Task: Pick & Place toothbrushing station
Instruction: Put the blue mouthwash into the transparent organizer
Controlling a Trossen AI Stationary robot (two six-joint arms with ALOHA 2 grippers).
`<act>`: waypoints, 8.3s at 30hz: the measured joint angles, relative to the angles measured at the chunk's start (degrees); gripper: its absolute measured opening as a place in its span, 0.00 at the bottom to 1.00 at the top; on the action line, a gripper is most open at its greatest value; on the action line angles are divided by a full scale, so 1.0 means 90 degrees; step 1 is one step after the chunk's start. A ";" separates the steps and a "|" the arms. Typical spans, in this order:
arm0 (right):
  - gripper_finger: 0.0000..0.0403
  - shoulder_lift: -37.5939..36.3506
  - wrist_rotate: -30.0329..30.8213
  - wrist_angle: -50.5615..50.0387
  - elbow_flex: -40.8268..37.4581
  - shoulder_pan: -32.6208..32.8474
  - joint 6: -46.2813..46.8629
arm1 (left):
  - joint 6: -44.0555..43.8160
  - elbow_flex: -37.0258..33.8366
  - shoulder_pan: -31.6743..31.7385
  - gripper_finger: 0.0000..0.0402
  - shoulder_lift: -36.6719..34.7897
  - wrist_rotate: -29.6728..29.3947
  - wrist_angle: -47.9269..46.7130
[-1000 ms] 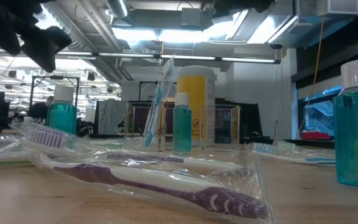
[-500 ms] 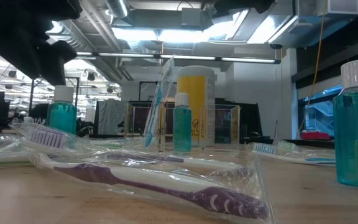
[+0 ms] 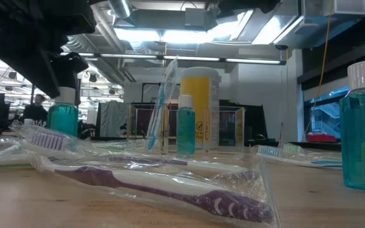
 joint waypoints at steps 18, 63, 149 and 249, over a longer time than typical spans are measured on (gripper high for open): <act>0.70 0.0000 0.0000 0.0002 0.0000 0.0000 -0.0019 | 0.0009 -0.0002 -0.0002 0.55 0.0682 -0.0008 0.0173; 0.66 0.0315 -0.0568 0.0663 0.0000 -0.0055 0.0170 | 0.1984 0.2441 -0.0032 0.22 0.0378 -0.0849 -0.0628; 0.15 0.1127 -0.1319 0.1768 0.0005 -0.0777 -0.0837 | 0.2760 0.2441 0.0299 0.55 0.0797 -0.1022 0.1640; 0.15 0.0366 -0.0442 0.3668 0.0010 -0.0129 -0.2485 | 0.3771 0.0022 0.1298 0.61 -0.0156 0.1412 0.7050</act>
